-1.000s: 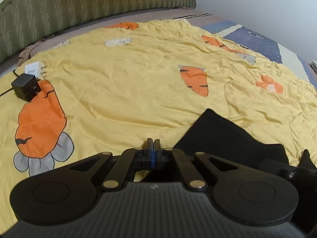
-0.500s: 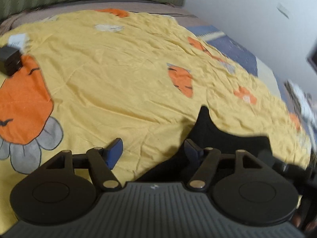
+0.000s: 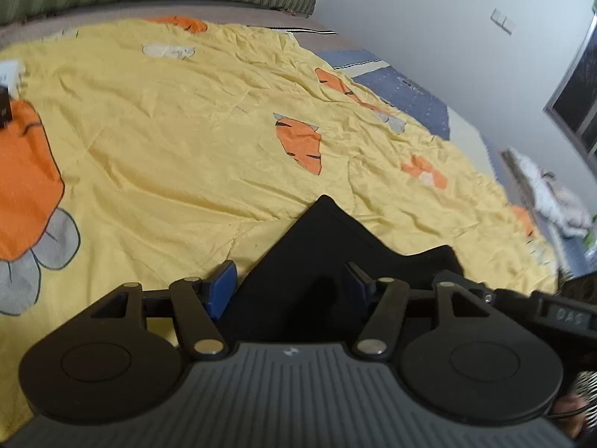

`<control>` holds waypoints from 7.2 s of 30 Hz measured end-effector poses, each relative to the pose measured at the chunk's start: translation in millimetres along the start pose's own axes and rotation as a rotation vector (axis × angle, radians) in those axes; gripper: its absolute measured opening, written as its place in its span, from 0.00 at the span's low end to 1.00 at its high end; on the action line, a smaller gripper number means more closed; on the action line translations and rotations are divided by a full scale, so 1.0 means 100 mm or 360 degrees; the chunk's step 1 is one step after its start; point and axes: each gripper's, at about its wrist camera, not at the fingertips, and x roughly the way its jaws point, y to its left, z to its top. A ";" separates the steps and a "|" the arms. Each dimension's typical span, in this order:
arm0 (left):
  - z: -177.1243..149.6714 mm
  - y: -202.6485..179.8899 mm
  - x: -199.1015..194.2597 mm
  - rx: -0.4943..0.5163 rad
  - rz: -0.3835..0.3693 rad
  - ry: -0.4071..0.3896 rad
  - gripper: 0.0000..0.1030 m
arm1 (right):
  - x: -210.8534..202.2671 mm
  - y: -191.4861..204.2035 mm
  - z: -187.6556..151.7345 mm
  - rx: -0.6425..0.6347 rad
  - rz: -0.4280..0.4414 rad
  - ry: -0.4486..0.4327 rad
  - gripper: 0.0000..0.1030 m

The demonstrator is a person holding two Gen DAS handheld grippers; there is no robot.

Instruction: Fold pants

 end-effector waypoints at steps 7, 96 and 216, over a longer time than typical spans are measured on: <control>0.00 -0.16 0.06 0.0121 0.0143 0.0001 0.03 | 0.05 -0.06 -0.01 0.0043 -0.0011 0.0038 0.15; -0.66 -2.26 0.01 0.0912 0.0385 -0.0007 0.06 | -1.76 -0.04 -0.21 0.0183 -0.0298 -0.0341 0.10; -2.97 -1.15 -2.58 0.0132 0.0493 -0.0224 0.38 | -1.00 0.34 -0.76 0.0379 -0.0018 -0.0010 0.33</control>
